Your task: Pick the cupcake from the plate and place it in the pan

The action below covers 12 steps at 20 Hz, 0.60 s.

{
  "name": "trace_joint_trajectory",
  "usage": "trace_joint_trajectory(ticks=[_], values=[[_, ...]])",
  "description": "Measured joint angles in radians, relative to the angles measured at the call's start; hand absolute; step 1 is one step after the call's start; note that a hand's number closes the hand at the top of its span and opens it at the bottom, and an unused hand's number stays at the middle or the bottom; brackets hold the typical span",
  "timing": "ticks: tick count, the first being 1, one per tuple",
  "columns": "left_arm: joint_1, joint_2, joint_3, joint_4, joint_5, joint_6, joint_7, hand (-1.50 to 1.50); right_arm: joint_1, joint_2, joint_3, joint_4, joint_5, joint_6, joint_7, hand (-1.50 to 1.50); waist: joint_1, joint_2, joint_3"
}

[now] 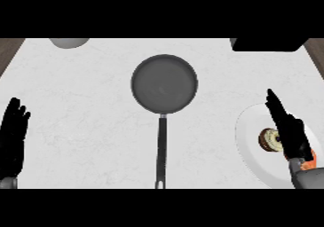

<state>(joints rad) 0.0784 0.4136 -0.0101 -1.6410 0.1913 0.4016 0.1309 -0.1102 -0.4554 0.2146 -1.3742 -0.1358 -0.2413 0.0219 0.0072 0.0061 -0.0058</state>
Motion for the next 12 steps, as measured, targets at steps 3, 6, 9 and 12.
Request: trace_joint_trajectory(ticks=[3,6,9,12], values=[[-0.028,-0.007,-0.011,-0.01,0.008,-0.021,0.008,0.0,-0.05,-0.033,-0.054,-0.018,-0.091,0.13,-0.052,1.5,-0.006,-0.003,0.004],[-0.079,-0.018,-0.036,-0.025,0.025,-0.052,0.014,0.0,-0.124,-0.045,-0.101,-0.059,-0.223,0.294,-0.124,1.5,-0.013,-0.003,0.008],[-0.127,-0.037,-0.058,-0.017,0.058,-0.089,0.035,0.0,-0.109,-0.161,-0.169,-0.019,-0.212,0.396,-0.227,1.5,-0.026,-0.002,0.008],[-0.149,-0.043,-0.058,-0.007,0.085,-0.117,0.048,0.0,-0.041,-0.262,-0.246,0.016,-0.187,0.486,-0.401,-1.5,-0.039,-0.004,0.008]])
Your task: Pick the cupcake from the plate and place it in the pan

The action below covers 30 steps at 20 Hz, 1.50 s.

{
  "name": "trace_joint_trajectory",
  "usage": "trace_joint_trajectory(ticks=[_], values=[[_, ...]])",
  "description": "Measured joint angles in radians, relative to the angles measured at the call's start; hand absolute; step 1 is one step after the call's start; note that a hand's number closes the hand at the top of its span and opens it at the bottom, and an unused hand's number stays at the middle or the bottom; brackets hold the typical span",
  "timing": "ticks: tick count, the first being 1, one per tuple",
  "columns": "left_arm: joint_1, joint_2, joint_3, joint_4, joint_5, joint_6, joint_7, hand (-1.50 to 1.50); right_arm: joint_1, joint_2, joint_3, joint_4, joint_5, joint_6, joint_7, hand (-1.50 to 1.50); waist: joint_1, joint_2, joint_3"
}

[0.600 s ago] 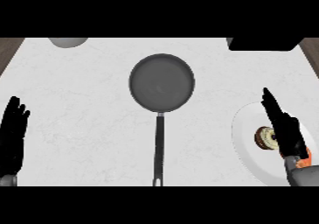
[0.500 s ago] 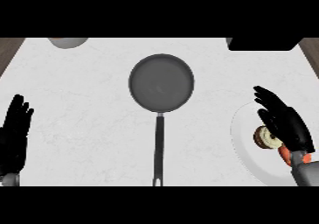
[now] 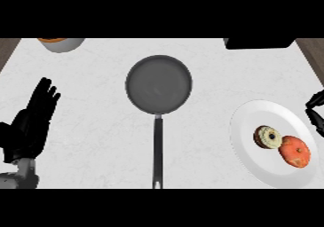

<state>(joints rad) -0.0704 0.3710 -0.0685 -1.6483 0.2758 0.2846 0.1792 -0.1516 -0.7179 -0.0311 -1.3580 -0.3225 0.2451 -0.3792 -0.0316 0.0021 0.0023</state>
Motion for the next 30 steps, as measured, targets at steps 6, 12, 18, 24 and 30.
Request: trace_joint_trajectory(ticks=[6,12,18,24,30], values=[[-0.045,-0.024,-0.015,0.026,0.008,-0.029,0.007,0.0,0.097,-0.159,-0.1,0.166,0.113,0.121,-0.278,-1.5,0.015,0.001,0.0],[-0.075,-0.028,0.001,0.062,0.011,-0.064,0.003,0.0,0.036,-0.248,-0.092,0.208,0.247,0.13,-0.349,-1.5,0.033,0.0,-0.001],[-0.099,-0.041,-0.003,0.069,0.0,-0.069,0.017,0.0,-0.06,-0.294,0.004,0.157,0.413,0.118,-0.277,-1.5,0.043,0.0,-0.003],[-0.101,-0.058,-0.007,0.079,-0.021,-0.067,0.011,0.0,-0.14,-0.296,0.125,0.085,0.566,0.147,-0.148,-1.5,0.045,0.0,-0.003],[-0.114,-0.053,0.007,0.075,-0.017,-0.079,0.031,0.0,-0.16,-0.323,0.262,0.037,0.715,0.247,-0.066,-1.5,0.045,-0.001,-0.003]])
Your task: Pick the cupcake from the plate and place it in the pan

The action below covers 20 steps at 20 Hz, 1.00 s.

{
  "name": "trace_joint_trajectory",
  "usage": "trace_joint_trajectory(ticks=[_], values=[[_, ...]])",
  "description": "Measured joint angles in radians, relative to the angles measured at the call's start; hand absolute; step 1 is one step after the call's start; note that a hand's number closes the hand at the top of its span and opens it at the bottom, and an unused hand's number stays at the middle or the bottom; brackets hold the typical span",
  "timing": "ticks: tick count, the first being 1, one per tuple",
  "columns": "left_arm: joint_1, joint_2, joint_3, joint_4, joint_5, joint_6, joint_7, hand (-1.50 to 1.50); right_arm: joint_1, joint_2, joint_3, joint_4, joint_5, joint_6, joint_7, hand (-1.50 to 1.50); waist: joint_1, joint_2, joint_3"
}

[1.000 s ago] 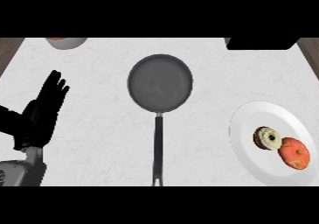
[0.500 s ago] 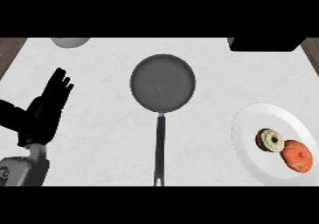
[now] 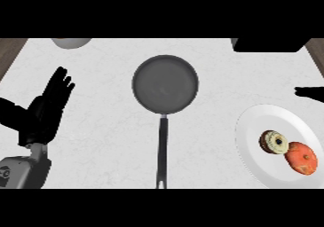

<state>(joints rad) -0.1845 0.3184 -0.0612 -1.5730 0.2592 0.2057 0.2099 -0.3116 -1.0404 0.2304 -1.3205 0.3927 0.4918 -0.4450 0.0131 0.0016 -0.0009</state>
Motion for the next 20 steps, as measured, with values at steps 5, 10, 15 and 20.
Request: trace_joint_trajectory(ticks=[5,10,15,20], values=[[0.042,-0.007,0.018,-0.016,-0.005,-0.017,-0.015,0.0,0.029,0.016,0.021,-0.102,0.074,0.049,0.064,-1.5,-0.01,-0.002,0.0],[0.043,-0.02,0.025,-0.018,-0.021,-0.018,-0.011,0.0,0.071,0.01,0.024,-0.194,0.182,0.029,0.102,-1.5,-0.015,-0.003,0.001],[0.045,-0.03,0.041,-0.019,-0.028,-0.033,-0.007,0.0,0.121,0.05,-0.002,-0.287,0.266,0.015,0.176,-1.5,-0.017,-0.003,0.0],[0.037,-0.043,0.055,-0.018,-0.047,-0.045,0.001,0.0,0.15,0.124,-0.031,-0.364,0.304,0.056,0.22,-1.5,-0.016,-0.003,0.001]])
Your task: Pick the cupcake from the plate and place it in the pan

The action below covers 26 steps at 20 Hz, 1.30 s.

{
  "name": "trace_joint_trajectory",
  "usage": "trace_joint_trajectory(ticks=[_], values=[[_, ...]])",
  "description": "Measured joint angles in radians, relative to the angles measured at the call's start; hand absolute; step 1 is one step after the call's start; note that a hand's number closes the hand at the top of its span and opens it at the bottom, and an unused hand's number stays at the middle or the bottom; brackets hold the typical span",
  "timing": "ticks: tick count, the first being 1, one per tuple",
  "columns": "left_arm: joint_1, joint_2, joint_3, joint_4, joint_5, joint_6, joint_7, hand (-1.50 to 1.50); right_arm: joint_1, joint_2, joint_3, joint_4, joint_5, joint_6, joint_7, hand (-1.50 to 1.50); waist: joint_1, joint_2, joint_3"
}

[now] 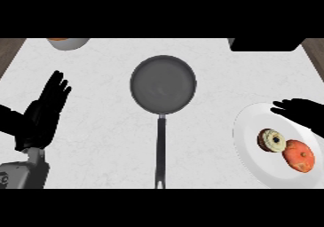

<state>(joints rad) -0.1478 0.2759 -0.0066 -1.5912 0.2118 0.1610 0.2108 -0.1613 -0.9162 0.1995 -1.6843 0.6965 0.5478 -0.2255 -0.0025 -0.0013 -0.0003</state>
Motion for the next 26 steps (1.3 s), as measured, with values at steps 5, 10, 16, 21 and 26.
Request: trace_joint_trajectory(ticks=[5,10,16,21,26], values=[[-0.004,-0.011,0.016,0.008,-0.007,-0.023,-0.004,0.0,-0.013,0.089,0.022,-0.024,0.075,0.059,0.079,-1.5,0.003,0.001,0.0],[-0.01,-0.036,0.015,-0.003,-0.036,-0.013,0.007,0.0,-0.047,0.155,0.029,0.025,0.159,0.079,0.099,-1.5,0.005,0.002,0.0],[-0.014,-0.045,0.04,-0.008,-0.042,-0.035,0.023,0.0,-0.059,0.22,0.014,0.111,0.242,0.053,0.052,-1.5,0.005,0.002,0.0],[-0.018,-0.038,0.075,0.011,-0.03,-0.074,0.018,0.0,-0.086,0.269,0.022,0.197,0.319,0.038,0.022,-1.5,0.006,0.002,0.0],[-0.016,-0.066,0.065,-0.007,-0.057,-0.063,0.031,0.0,-0.115,0.315,0.014,0.306,0.382,-0.016,-0.036,-1.5,0.006,0.002,0.0]])
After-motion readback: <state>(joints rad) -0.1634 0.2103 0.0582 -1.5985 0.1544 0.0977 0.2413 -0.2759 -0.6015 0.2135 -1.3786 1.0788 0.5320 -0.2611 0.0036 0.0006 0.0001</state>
